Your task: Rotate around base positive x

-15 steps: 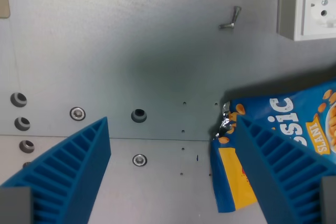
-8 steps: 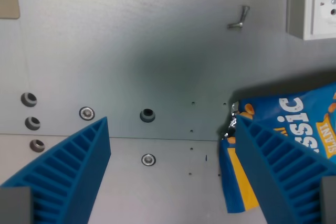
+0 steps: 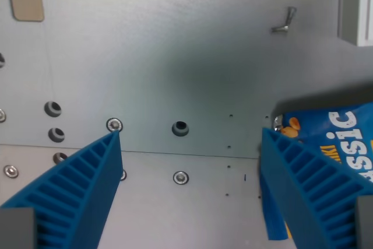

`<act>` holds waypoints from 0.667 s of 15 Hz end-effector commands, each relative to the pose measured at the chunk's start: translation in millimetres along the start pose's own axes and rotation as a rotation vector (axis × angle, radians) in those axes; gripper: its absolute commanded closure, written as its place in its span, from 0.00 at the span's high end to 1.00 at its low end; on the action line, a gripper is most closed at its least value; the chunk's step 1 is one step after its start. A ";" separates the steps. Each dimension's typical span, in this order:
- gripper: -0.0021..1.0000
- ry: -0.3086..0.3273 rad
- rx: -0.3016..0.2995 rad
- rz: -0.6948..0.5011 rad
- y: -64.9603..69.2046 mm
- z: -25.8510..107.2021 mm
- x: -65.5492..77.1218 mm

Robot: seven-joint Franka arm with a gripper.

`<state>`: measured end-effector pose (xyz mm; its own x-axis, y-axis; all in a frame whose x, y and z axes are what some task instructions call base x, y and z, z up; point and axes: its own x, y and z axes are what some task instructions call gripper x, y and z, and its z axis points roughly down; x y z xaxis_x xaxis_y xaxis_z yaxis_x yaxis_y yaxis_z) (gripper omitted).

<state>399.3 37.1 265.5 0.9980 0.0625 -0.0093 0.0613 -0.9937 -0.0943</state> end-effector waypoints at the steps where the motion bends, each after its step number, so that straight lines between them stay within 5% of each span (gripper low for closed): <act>1: 1.00 0.020 0.209 -0.021 4.8 -2.4 -0.4; 10: 1.00 0.026 0.328 -0.023 4.8 -2.4 -0.4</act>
<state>400.8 37.1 265.7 0.9983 0.0581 0.0027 0.0574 -0.9767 -0.2067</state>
